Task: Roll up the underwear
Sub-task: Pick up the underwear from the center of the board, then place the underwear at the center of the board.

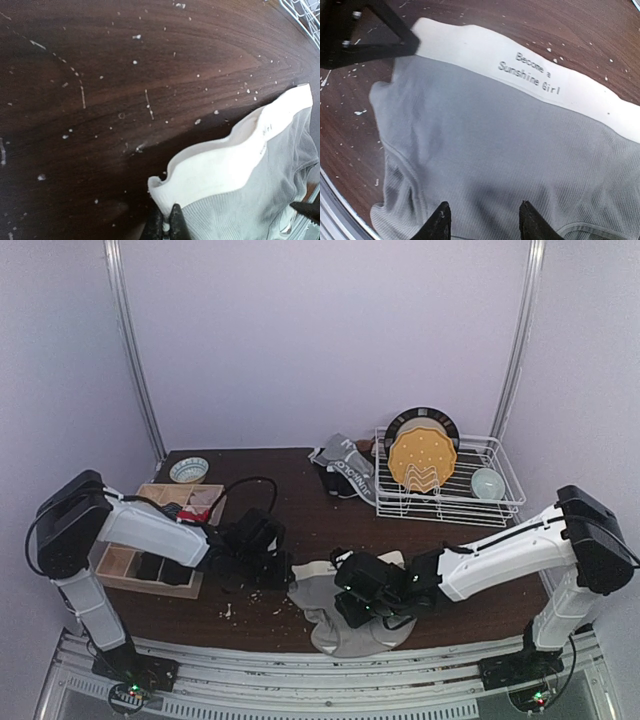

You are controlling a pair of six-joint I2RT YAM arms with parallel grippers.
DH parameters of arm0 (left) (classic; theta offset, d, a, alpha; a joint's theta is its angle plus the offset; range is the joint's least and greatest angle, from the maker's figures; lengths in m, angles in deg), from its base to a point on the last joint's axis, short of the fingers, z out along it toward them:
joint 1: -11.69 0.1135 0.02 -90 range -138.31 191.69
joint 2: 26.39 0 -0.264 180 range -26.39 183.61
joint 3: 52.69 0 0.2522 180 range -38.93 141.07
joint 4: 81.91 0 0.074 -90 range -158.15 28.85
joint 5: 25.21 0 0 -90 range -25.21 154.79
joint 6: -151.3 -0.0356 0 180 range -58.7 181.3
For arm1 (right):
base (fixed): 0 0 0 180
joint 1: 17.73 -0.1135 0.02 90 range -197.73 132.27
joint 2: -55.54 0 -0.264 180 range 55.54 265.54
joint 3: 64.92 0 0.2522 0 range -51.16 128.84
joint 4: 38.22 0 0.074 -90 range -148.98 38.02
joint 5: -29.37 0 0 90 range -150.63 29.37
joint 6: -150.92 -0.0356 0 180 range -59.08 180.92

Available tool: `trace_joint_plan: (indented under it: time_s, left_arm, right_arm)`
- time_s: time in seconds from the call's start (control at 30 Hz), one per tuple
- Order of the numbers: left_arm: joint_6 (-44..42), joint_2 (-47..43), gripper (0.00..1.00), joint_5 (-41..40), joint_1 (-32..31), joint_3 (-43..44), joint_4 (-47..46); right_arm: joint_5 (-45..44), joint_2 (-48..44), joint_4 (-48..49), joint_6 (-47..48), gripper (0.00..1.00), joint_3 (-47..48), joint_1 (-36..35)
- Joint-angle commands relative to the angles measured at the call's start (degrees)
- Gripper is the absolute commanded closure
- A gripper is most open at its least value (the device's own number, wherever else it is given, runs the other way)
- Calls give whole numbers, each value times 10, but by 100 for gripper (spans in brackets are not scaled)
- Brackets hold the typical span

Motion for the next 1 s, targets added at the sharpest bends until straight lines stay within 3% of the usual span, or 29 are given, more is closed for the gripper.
trace_joint_plan:
  time_s: [0.0,0.13,0.3,0.47,0.8,0.97]
  left_arm:
    - [-53,-58,100,-51,-2,48,110]
    - [-100,-71,100,-114,-29,123,217]
    - [-138,-15,100,-168,-68,220,295]
    - [-134,57,100,-176,-70,272,303]
    - [-141,109,100,-208,-36,313,314]
    - [-149,101,86,-201,-34,307,303]
  right_arm:
    - [-20,-17,19,-27,56,-32,23]
    - [-18,-16,34,-36,56,-51,40]
    - [-13,-15,46,-39,57,-64,48]
    - [-21,-24,32,-38,56,-70,52]
    - [-42,-105,-19,-58,54,-123,78]
    - [-55,-178,-28,-56,45,-139,87]
